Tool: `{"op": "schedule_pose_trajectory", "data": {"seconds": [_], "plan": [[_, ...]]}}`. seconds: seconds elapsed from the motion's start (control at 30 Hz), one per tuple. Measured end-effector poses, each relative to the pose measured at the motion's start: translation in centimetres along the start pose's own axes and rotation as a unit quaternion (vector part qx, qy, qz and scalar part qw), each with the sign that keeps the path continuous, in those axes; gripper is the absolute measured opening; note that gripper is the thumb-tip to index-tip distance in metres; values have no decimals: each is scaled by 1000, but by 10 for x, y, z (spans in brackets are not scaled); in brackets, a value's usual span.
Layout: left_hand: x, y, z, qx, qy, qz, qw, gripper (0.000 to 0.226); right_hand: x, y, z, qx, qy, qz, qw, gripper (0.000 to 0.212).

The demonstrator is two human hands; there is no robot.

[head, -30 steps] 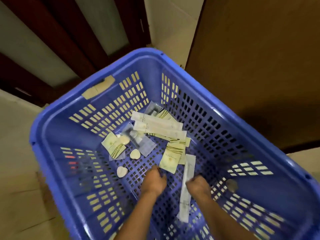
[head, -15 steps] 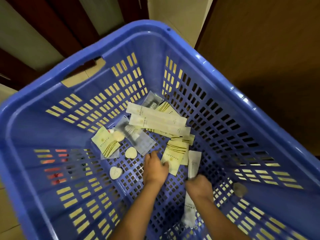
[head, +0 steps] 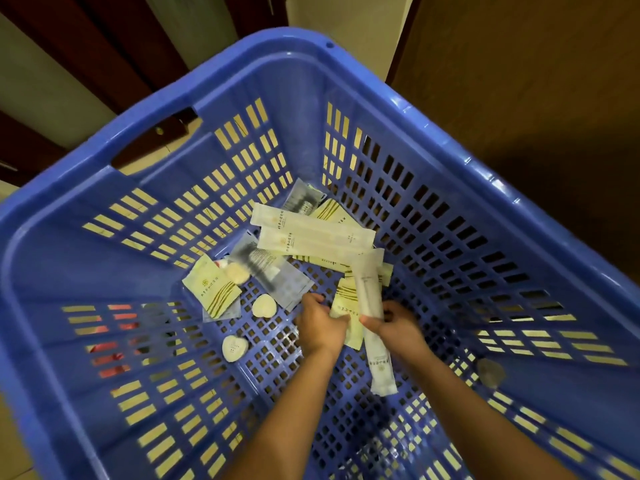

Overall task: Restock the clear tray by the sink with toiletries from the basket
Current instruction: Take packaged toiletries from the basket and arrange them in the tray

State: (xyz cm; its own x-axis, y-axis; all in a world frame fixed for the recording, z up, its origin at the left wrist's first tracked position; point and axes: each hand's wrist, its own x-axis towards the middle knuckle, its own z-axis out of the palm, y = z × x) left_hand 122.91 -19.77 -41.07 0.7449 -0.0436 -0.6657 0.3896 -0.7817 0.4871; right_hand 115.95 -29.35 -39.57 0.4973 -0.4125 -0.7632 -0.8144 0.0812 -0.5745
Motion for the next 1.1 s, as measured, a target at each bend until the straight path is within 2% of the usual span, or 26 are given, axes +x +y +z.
{"op": "schedule_pose_trajectory", "data": {"seconds": [0.13,0.33,0.5,0.6,0.7,0.87,1.1], "plan": [[-3,-3,5,-14,1,-9,1000,37,5,7,7,26,8,26,999,36],[-15,-6,-2,-49,-50,-18,997,9,-6,10,6,136,26,63,988,41],[-43,2,-26,-88,-77,-39,992,8,-39,-17,-4,212,13,52,976,18],[-75,23,-57,-138,-78,-41,987,9,-76,-48,-19,208,-17,32,977,20],[-112,52,-97,-183,-65,-6,981,13,-117,-79,-40,235,-37,22,971,16],[-177,97,-181,-280,-44,77,956,7,-189,-121,-88,254,-44,-7,966,24],[-257,137,-265,-299,-38,143,943,10,-288,-166,-163,348,20,-30,937,23]]}}
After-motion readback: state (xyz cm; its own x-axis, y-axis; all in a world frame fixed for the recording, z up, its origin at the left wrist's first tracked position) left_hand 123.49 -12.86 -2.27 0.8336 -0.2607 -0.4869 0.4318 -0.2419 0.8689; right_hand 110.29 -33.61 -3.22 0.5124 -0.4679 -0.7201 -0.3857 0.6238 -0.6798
